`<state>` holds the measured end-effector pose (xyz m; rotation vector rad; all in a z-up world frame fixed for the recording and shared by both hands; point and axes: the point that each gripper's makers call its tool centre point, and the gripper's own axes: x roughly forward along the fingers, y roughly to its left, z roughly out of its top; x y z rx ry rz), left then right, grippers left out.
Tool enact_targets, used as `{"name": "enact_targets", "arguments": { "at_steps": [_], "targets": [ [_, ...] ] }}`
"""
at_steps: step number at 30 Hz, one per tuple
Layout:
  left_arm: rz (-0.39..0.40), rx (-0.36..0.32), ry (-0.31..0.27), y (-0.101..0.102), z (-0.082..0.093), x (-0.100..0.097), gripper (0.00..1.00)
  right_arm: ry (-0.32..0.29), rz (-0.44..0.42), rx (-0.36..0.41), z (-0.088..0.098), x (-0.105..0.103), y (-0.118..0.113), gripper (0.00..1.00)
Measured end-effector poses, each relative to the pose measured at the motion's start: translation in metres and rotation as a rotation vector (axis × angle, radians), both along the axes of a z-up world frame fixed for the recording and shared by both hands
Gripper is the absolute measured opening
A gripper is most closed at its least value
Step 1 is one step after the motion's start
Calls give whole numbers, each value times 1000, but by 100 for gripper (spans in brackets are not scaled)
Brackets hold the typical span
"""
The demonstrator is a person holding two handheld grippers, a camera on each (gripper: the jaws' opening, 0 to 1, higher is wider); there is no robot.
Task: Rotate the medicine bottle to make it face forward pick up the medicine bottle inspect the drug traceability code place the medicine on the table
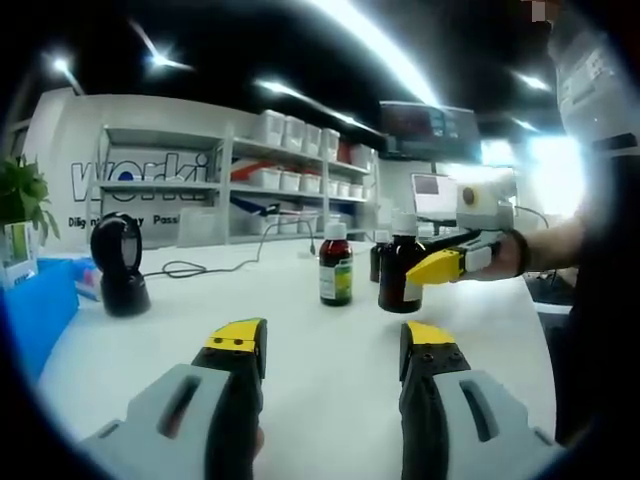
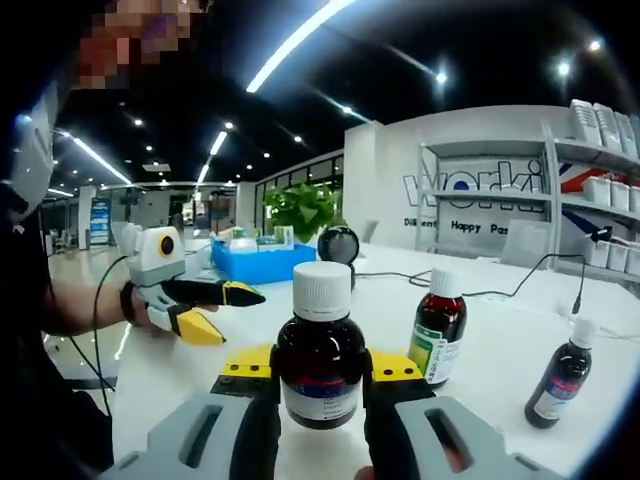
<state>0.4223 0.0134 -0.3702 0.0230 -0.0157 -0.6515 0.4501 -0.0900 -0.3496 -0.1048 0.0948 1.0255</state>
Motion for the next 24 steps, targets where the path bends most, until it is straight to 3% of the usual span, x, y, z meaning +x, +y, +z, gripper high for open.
{"name": "enact_targets", "arguments": {
  "at_steps": [13, 24],
  "targets": [
    [0, -4, -7, 0, 2, -1, 45, -39, 16, 15, 27, 28, 35, 27],
    [6, -18, -1, 3, 3, 0, 45, -35, 28, 8, 12, 51, 68, 27]
  ]
}}
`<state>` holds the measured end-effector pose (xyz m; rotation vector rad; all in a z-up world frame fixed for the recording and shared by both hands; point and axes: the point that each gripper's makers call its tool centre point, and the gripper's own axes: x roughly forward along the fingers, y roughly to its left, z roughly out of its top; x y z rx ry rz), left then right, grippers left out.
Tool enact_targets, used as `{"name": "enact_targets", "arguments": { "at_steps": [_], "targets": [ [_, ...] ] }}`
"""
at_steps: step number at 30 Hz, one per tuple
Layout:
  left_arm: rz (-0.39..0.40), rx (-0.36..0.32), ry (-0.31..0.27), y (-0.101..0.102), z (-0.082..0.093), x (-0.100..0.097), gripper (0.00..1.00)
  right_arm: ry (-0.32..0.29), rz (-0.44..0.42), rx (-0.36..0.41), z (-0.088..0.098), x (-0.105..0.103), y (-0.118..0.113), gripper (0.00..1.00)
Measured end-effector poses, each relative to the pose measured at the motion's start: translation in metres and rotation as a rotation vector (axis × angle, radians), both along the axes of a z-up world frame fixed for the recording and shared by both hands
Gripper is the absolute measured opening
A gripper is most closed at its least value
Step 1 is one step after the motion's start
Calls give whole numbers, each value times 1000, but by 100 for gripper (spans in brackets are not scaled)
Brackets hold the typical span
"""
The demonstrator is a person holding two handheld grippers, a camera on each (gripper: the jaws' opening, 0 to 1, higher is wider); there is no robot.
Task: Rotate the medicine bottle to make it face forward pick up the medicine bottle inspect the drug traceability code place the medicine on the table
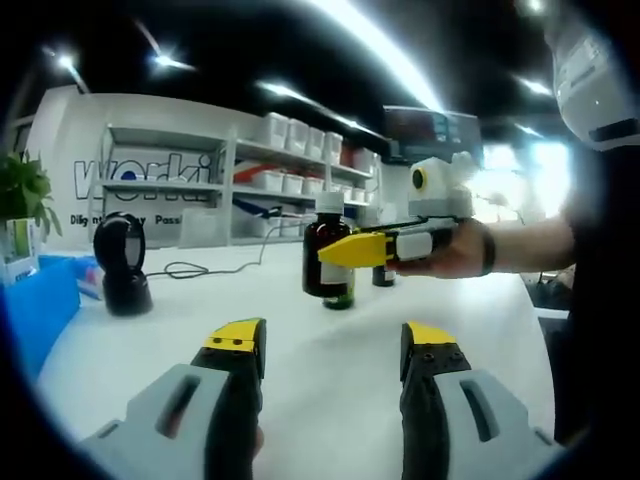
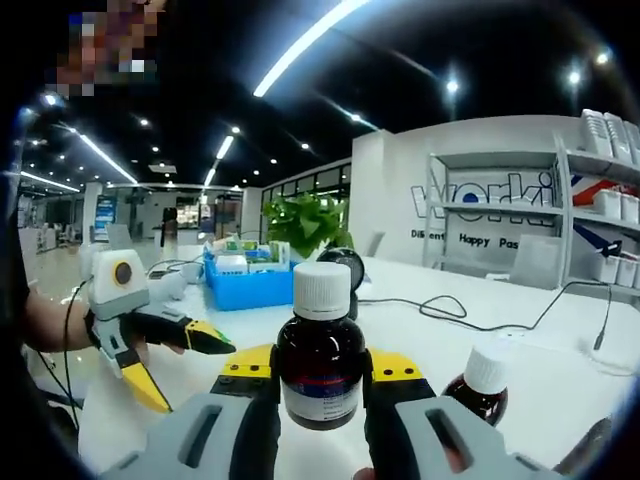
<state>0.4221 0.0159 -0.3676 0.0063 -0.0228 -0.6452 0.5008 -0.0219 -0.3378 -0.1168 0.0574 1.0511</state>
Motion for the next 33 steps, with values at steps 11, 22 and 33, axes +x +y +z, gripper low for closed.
{"name": "enact_targets", "arguments": {
  "at_steps": [11, 22, 33],
  "targets": [
    [1, -12, 6, 1, 0, 0, 45, 22, -24, -34, -26, 20, 25, 27],
    [-2, -22, 15, 2, 0, 2, 45, 37, -45, -68, -42, 30, 29, 27],
    [7, -23, 12, 3, 1, 3, 45, 51, -50, -56, -49, 31, 33, 27]
  ]
}}
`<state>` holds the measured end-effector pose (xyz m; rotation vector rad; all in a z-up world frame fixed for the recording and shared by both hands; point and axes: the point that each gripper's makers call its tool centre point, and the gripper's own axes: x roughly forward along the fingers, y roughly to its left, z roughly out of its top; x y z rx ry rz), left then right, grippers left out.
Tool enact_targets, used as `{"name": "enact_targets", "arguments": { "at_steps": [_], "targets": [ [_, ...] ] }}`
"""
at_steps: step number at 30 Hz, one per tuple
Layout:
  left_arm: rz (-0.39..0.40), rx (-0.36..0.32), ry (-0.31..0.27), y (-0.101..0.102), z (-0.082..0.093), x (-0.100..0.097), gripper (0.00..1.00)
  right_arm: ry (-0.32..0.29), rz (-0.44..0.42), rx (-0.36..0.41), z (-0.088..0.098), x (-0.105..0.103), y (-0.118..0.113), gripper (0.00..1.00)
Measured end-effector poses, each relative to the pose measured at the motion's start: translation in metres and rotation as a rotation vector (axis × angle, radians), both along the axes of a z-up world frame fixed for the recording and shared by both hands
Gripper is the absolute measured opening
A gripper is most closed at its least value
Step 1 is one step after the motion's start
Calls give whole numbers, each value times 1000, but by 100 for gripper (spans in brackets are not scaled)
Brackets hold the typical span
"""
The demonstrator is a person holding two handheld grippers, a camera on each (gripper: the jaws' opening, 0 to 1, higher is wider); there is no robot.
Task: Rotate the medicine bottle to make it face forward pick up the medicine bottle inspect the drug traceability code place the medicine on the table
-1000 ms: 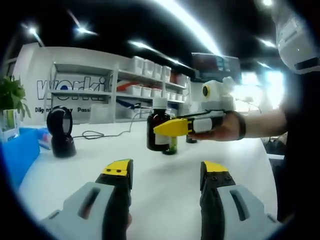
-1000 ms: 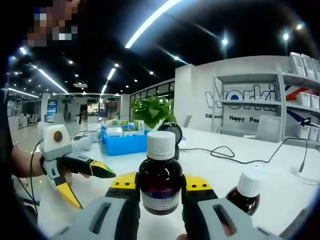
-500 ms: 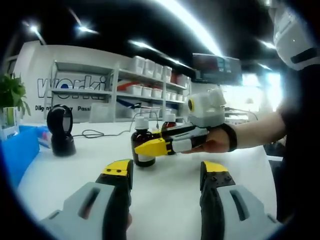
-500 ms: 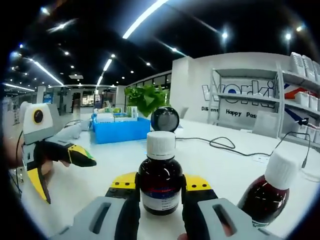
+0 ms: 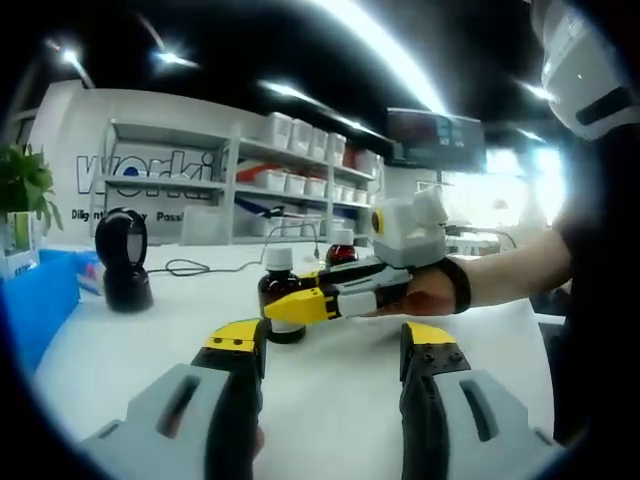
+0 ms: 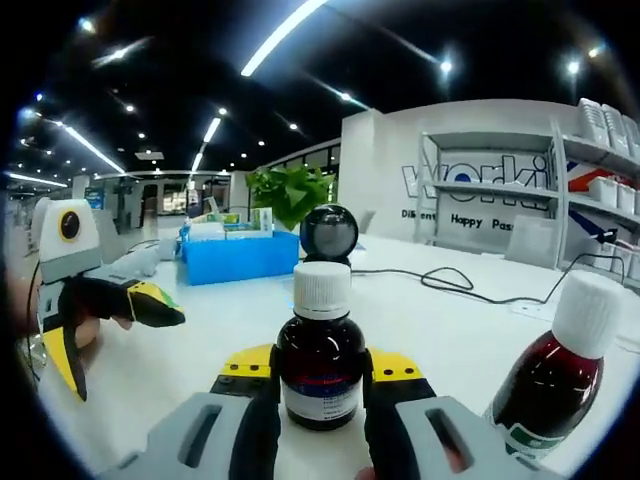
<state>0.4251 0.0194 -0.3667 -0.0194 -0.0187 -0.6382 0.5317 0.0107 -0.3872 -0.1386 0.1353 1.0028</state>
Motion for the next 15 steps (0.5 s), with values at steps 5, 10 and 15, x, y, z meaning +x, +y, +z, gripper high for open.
{"name": "enact_targets", "arguments": {
  "at_steps": [5, 10, 15],
  "targets": [
    [-2, 15, -1, -1, -1, -1, 45, 9, 0, 12, 0, 0, -1, 27],
    [4, 23, 2, -1, -3, 0, 45, 20, 13, 12, -1, 0, -1, 27],
    [14, 20, 1, 1, -2, 1, 45, 38, 23, 13, -1, 1, 0, 28]
  ]
}}
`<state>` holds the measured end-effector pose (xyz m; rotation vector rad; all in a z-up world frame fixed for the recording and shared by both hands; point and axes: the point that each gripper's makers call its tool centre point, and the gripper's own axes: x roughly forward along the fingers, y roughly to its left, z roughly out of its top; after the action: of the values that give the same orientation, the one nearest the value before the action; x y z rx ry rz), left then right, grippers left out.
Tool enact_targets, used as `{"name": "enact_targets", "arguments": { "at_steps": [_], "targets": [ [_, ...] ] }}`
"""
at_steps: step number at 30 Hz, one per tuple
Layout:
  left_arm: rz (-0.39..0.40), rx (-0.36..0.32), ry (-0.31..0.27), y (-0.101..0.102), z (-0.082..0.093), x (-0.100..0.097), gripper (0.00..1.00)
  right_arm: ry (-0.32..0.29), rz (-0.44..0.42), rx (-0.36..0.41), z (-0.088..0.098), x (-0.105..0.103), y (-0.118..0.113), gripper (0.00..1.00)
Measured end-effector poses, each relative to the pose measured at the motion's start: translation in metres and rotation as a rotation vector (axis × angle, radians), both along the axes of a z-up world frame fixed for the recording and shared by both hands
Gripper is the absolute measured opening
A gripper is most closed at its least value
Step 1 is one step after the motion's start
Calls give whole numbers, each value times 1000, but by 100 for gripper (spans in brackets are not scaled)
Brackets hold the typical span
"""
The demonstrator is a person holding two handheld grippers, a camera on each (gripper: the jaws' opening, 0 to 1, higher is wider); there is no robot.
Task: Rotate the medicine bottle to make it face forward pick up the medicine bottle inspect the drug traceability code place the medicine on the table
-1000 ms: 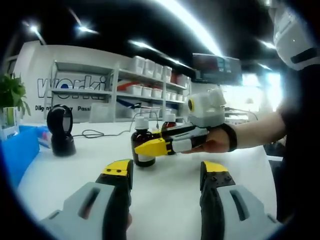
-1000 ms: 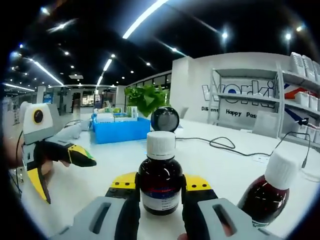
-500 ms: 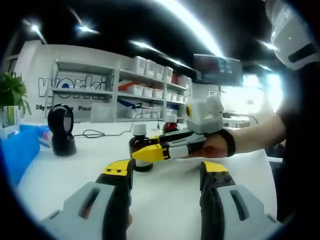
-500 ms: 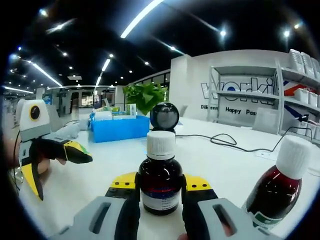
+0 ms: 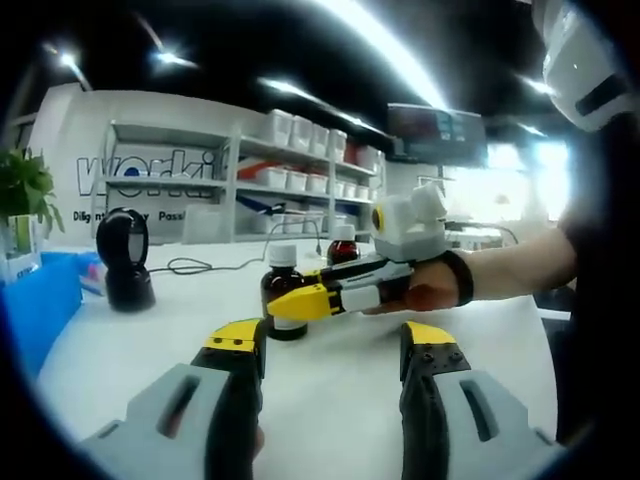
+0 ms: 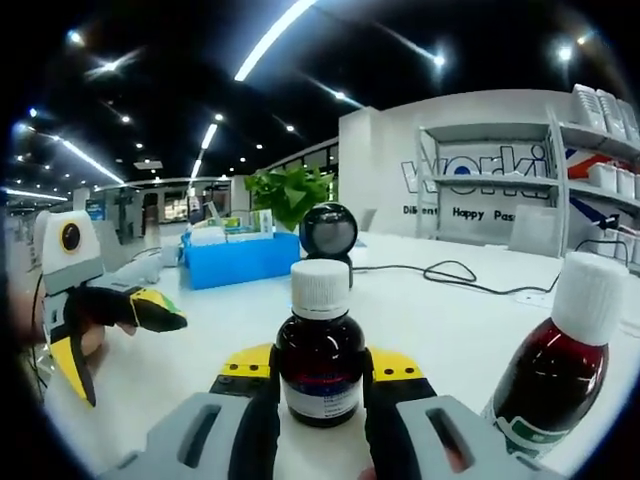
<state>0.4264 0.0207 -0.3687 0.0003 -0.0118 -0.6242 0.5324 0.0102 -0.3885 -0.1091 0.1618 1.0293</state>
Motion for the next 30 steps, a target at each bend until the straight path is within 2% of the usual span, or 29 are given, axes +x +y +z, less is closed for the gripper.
{"name": "enact_targets", "arguments": {
  "at_steps": [7, 11, 17, 24, 27, 30],
  "targets": [
    [2, 5, 4, 1, -1, 1, 45, 15, 11, -19, -4, -2, -1, 28],
    [3, -1, 4, 1, 0, 1, 45, 5, 21, -6, 4, -2, -5, 38],
    [9, 21, 2, 0, -2, 1, 45, 7, 38, 1, 12, -5, -8, 41],
    [20, -2, 14, 2, -1, 2, 45, -39, 76, 47, 45, -19, -14, 42],
    [26, 12, 16, 1, -2, 3, 45, -53, 85, 78, 62, -28, -20, 42],
    [32, 33, 19, -1, -4, 2, 45, -60, 81, 92, 69, -29, -27, 41]
  ]
}}
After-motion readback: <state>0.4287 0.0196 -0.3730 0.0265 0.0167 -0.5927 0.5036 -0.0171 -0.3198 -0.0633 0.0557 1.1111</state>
